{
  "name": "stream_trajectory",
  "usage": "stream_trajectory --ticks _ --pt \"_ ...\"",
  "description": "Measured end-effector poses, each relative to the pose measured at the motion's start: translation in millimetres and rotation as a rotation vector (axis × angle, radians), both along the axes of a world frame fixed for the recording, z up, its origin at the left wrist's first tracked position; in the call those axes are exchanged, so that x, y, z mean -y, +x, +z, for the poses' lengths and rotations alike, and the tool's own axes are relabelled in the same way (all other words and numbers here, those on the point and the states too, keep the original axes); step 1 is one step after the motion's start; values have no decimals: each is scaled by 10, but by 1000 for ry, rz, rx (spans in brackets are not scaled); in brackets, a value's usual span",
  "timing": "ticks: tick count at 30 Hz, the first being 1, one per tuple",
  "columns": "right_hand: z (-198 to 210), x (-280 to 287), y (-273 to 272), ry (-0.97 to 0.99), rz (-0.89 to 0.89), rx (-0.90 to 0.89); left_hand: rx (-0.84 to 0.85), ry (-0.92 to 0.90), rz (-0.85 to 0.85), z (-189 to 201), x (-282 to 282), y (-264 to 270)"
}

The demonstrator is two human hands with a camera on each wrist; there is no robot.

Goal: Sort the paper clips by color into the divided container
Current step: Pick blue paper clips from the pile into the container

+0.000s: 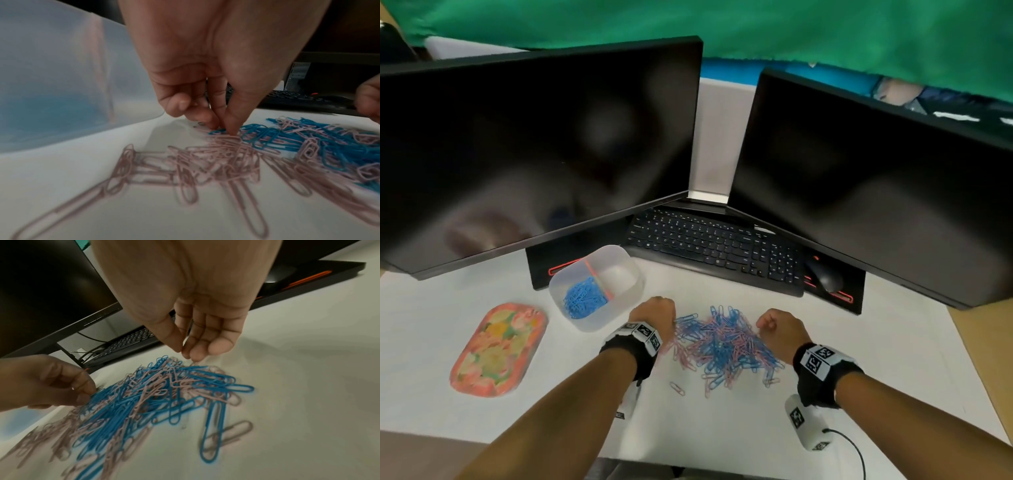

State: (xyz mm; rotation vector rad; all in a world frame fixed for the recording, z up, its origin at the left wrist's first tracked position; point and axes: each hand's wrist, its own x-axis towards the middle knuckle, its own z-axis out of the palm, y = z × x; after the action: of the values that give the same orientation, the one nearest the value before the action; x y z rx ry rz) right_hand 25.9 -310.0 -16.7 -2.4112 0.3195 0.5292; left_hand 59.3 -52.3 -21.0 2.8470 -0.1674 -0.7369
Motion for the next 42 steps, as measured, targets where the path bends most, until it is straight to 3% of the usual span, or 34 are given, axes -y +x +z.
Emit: stream_trajectory --ticks 5,8,14,19,24,26,31,35,42 --pt "49 -51 115 7 38 8 6 57 -34 -5 40 -18" --pt "73 -153 181 22 89 33 5 -17 34 8 41 -19" --pt "132 -460 22 -38 457 37 26 -463 438 35 -46 -51" --pt "12 -676 -11 -163 344 17 -251 -1127 963 20 -97 -38" --pt "-42 -714 46 -56 221 9 -325 -1314 1099 7 -51 -74" --pt "-63 -675 41 14 177 27 -287 -1225 1018 -34 -43 -63" --pt "28 -537 -4 209 101 25 -38 -585 506 -111 50 -48" --pt "72 -424 16 463 -8 -86 -10 -358 230 -128 134 0" --pt "145 -359 70 843 -275 -204 -46 -268 188 -117 163 64"
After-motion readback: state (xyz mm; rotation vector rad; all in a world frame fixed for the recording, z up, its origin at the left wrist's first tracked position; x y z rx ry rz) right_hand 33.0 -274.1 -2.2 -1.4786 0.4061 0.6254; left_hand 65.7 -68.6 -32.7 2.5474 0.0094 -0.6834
